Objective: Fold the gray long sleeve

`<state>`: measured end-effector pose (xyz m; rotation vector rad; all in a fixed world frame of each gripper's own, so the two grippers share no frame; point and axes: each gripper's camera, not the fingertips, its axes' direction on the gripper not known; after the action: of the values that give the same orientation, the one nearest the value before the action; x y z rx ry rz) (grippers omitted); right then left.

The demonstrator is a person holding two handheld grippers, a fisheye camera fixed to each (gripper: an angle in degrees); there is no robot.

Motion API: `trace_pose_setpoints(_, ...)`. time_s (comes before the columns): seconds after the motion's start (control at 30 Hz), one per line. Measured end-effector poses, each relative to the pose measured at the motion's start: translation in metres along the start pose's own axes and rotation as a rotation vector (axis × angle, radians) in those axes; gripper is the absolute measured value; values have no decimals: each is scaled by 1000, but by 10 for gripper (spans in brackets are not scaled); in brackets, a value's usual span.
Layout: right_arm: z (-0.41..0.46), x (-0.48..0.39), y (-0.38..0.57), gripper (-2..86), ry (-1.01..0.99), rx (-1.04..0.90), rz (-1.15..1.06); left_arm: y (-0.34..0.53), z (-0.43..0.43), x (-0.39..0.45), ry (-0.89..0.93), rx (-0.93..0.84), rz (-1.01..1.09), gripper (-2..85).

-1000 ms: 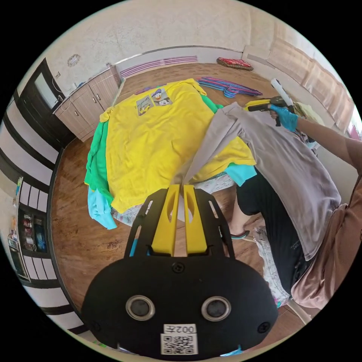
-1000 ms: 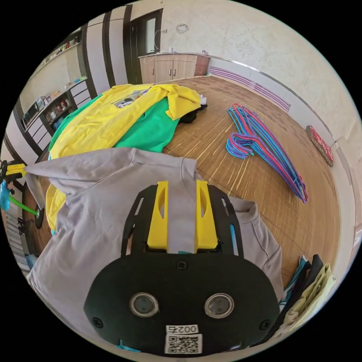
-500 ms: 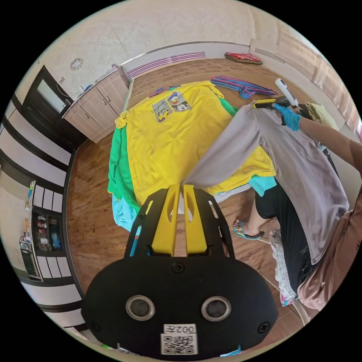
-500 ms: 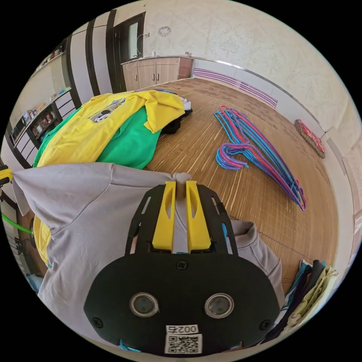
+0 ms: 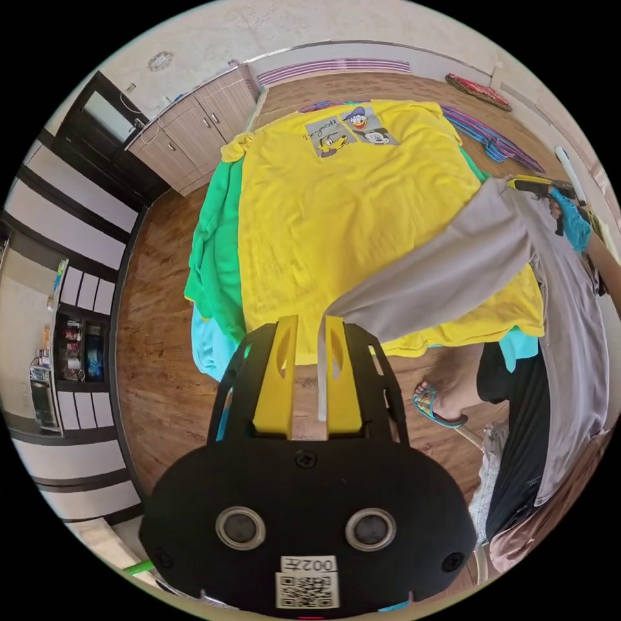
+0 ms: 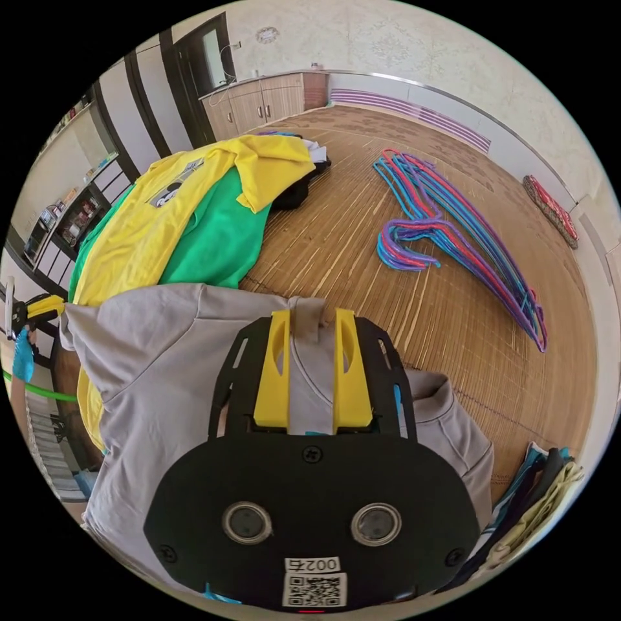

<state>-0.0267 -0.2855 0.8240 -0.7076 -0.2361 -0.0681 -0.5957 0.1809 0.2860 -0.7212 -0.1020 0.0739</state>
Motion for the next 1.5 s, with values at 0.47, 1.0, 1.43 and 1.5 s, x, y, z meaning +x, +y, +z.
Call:
trace_pose_setpoints(0.47,18,-5,-14,107,-49,5,59,70,-3,-40,268,82,-32,114)
trace_pose_setpoints(1.0,37,-65,-15,45,185,-27,-135,108,-98,-68,220,224,176,-10)
trace_pose_setpoints(1.43,47,-78,2,46,250,-9,-74,81,-119,-67,97,69,111,-10)
trace_pose_setpoints(1.5,47,-75,6,53,218,-17,-81,73,-111,-67,97,31,80,-10)
